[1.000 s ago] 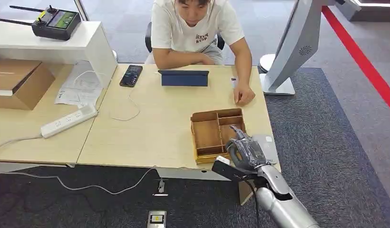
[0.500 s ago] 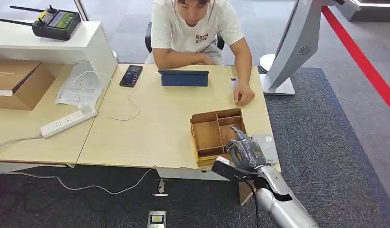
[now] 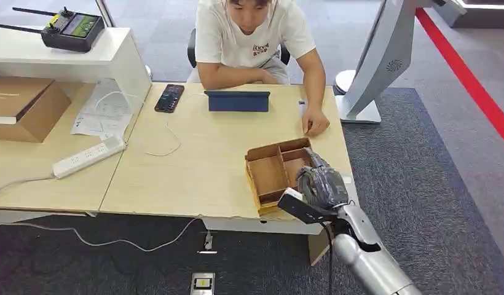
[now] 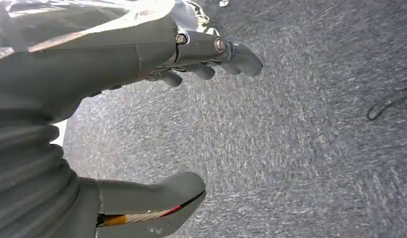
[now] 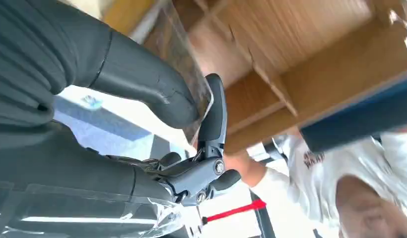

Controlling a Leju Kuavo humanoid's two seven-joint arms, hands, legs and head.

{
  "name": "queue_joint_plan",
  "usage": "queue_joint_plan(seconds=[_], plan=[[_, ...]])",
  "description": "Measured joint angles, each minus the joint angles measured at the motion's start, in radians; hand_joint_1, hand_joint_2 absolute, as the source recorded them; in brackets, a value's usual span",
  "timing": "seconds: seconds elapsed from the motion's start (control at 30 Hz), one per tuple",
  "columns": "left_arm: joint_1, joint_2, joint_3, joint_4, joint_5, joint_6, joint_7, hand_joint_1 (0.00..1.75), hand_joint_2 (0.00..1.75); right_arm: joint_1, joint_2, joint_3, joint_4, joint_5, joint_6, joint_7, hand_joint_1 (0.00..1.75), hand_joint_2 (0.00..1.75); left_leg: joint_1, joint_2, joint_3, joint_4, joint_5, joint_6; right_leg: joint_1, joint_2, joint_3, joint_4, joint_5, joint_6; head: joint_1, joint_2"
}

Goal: Pass the card to the sensor for recognition and then transmit it.

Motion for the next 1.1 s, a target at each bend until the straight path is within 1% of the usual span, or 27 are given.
queue_joint_plan(seconds=[0.13, 0.37, 0.47, 0.63, 0.73, 0.83, 0.9, 1.0, 1.1], plan=[[0.000, 0.000, 0.000, 0.000, -0.004, 0.001, -0.011, 0.00, 1.75, -0.035, -0.003, -0.022, -0.023, 0.011, 0.004, -0.011, 1.75, 1.75, 0.000, 0.000, 0.000, 0.000, 0.000, 0.000, 0.000, 0.000, 0.000, 0.000, 0.000, 0.000, 0.000, 0.000], [0.000, -0.005, 0.000, 0.000, -0.009, 0.007, -0.013, 0.00, 1.75, -0.101, -0.004, -0.064, -0.049, 0.030, 0.004, -0.040, 1.75, 1.75, 0.000, 0.000, 0.000, 0.000, 0.000, 0.000, 0.000, 0.000, 0.000, 0.000, 0.000, 0.000, 0.000, 0.000], [0.000, -0.008, 0.000, 0.000, -0.016, 0.010, -0.016, 0.00, 1.75, -0.137, -0.003, -0.081, -0.049, 0.045, 0.004, -0.060, 1.75, 1.75, 0.000, 0.000, 0.000, 0.000, 0.000, 0.000, 0.000, 0.000, 0.000, 0.000, 0.000, 0.000, 0.000, 0.000], [0.000, -0.010, 0.000, 0.000, -0.016, 0.011, -0.022, 0.00, 1.75, -0.183, 0.002, -0.103, -0.049, 0.052, 0.010, -0.070, 1.75, 1.75, 0.000, 0.000, 0.000, 0.000, 0.000, 0.000, 0.000, 0.000, 0.000, 0.000, 0.000, 0.000, 0.000, 0.000], [0.001, -0.011, -0.001, 0.000, -0.024, 0.011, -0.037, 0.00, 1.75, -0.214, 0.007, -0.106, -0.045, 0.076, 0.010, -0.092, 1.75, 1.75, 0.000, 0.000, -0.001, 0.000, 0.000, 0.000, 0.000, 0.000, -0.001, 0.001, 0.000, 0.000, 0.000, 0.000], [0.000, -0.011, -0.005, 0.000, -0.048, 0.008, -0.052, 0.00, 1.75, -0.303, 0.019, -0.107, -0.002, 0.105, 0.007, -0.124, 1.75, 1.75, 0.000, 0.000, -0.002, 0.000, 0.001, -0.001, 0.000, 0.000, -0.001, 0.001, 0.001, 0.000, 0.000, 0.000], [-0.001, -0.011, -0.008, 0.000, -0.063, 0.002, -0.058, 0.00, 1.75, -0.405, 0.038, -0.105, 0.080, 0.136, 0.004, -0.145, 1.75, 1.75, 0.000, 0.000, -0.003, 0.000, 0.002, -0.002, 0.000, 0.001, -0.004, 0.002, 0.002, -0.002, 0.000, 0.000], [-0.003, -0.008, -0.021, 0.000, -0.072, -0.007, -0.071, 0.00, 1.75, -0.553, 0.073, -0.100, 0.202, 0.181, 0.025, -0.136, 1.75, 1.75, 0.000, 0.000, -0.005, 0.000, 0.003, -0.003, 0.000, 0.000, -0.004, 0.002, 0.002, -0.002, 0.001, 0.000], [-0.003, -0.005, -0.026, 0.000, -0.079, -0.007, -0.076, 0.00, 1.75, -0.648, 0.110, -0.092, 0.304, 0.212, 0.046, -0.114, 1.75, 1.75, 0.000, 0.000, -0.005, 0.000, 0.004, -0.003, 0.000, 0.000, -0.005, 0.003, 0.002, -0.002, 0.000, 0.000]])
